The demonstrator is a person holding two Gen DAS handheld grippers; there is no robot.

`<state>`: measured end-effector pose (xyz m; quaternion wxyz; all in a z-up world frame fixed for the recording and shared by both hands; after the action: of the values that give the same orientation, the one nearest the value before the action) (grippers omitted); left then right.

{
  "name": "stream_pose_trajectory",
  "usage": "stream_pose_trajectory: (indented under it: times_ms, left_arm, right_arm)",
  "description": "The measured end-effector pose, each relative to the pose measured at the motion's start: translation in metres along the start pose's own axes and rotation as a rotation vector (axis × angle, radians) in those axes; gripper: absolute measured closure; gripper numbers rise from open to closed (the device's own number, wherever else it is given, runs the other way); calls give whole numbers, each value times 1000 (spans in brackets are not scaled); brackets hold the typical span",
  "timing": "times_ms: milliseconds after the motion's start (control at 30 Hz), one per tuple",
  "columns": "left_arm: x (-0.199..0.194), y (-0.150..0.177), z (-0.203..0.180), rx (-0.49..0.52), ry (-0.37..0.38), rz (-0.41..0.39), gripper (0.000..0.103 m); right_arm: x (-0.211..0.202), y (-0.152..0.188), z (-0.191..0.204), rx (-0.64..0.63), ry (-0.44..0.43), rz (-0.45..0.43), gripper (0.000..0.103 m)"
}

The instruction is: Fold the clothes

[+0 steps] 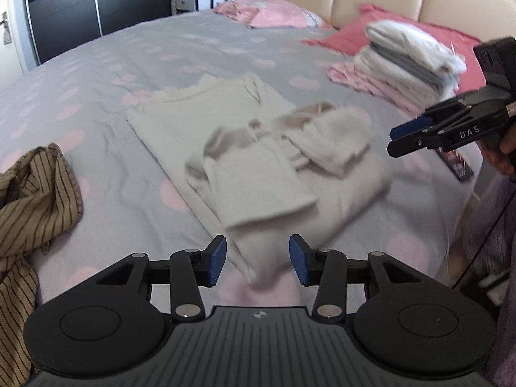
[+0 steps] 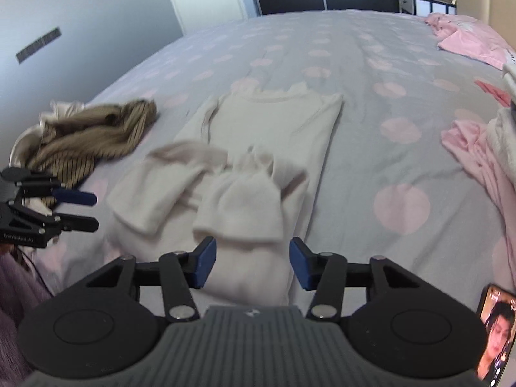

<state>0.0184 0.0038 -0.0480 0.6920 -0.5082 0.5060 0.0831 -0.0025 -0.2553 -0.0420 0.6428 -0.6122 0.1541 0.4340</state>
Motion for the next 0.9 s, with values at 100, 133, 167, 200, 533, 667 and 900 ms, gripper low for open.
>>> stream_pose_trajectory:
  times_ms: [100, 133, 167, 200, 533, 667, 900]
  left_arm:
    - [11, 8, 0, 2, -11, 21, 62]
    - [15, 9, 0, 2, -15, 24, 62]
    - [20, 10, 0, 6, -18, 22, 62]
    - [23, 9, 0, 8, -20, 18, 62]
    - [26, 1, 12, -76, 100, 39, 89]
    - [12, 6, 18, -121, 165, 68, 90]
    - [41, 20, 17, -89, 157, 163, 90]
  right_arm:
    - [9, 9, -1, -10, -3, 32, 49]
    - [12, 10, -3, -6, -8, 37, 49]
    - [15, 10, -4, -1, -14, 43, 49]
    - [19, 10, -6, 3, -20, 48, 49]
    - [35, 10, -18, 36, -67, 100, 85]
    - [19, 8, -19, 58, -97, 114, 87]
    - [45, 20, -18, 14, -77, 205, 87]
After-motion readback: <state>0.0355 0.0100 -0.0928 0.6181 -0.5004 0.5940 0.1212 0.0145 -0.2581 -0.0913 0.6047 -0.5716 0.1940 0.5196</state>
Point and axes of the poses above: each gripper's, at about its wrist camera, not at the fingertips, and x roughly the way its jaws point, z to its left, y to its underside, the point moved 2 cm from there along x, roughly the way its jaws point, and after that the axes turned 1 degree about -x, right-handed, at the moved point
